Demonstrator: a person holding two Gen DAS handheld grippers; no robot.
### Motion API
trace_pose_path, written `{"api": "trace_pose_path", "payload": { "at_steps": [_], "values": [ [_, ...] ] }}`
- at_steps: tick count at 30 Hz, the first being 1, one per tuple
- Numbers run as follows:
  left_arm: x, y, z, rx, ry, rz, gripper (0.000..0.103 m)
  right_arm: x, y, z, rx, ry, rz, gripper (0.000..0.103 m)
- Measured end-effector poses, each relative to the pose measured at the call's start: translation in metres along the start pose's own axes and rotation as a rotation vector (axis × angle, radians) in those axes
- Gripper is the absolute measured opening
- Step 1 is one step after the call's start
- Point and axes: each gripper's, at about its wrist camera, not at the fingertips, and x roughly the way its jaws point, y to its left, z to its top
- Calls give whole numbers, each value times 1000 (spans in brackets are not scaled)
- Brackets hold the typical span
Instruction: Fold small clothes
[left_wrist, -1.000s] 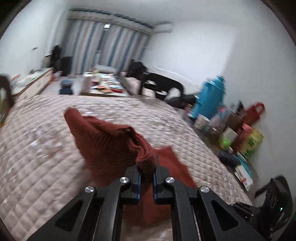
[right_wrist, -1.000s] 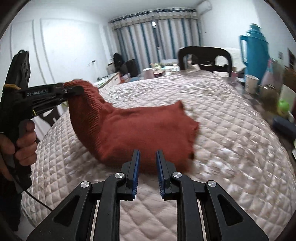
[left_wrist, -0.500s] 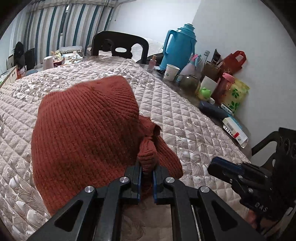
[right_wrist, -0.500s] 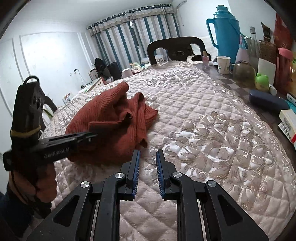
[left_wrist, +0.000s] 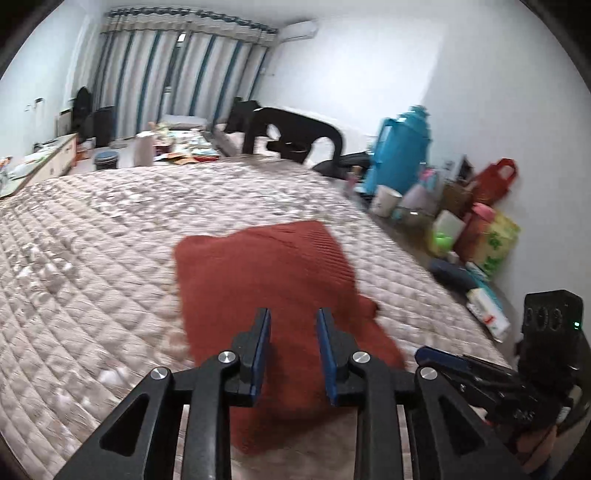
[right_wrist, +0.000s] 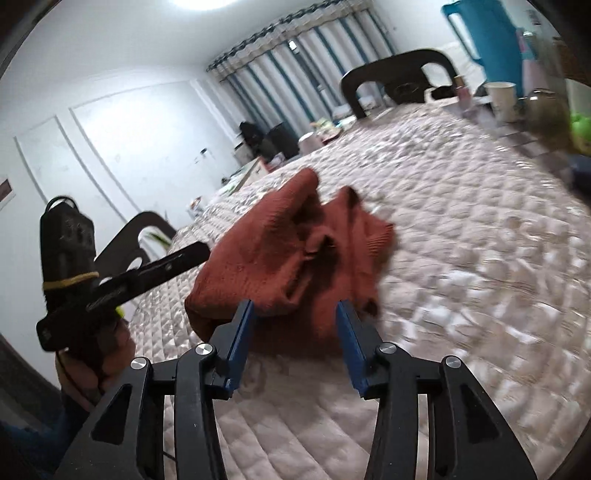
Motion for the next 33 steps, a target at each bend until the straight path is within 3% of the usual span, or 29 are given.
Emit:
{"api": "trace_pose_path", "payload": {
  "at_steps": [7,8,9,10,15,20,22,28,31,33],
  "values": [
    [25,15,0,-9,25,35,28,44,1,14,41,86,25,46],
    [27,13,1,-5,26,34,28,47,2,16,40,85,34,41],
    [28,12,0,-1,27,34,28,50,3,17,39,85,39,17],
    [29,9,0,5,27,34,28,52,4,19,36,89,40,11],
    [30,1,-2,24,31,0,31,20,12,18,0,-30,18,10],
    [38,-9,-11,64,30,-15,33,35,-21,0,89,69,-45,10],
    [36,-12,-11,83,32,-2,34,29,-19,-4,80,54,-46,10],
    [18,1,4,46,6,-1,34,-10,6,16,-44,-78,-174,13],
    [21,15,16,-3,-13,43,34,-13,26,39,-106,-133,-150,13],
    [29,24,20,-39,-6,54,34,-1,35,50,-140,-119,-147,13]
  ]
}}
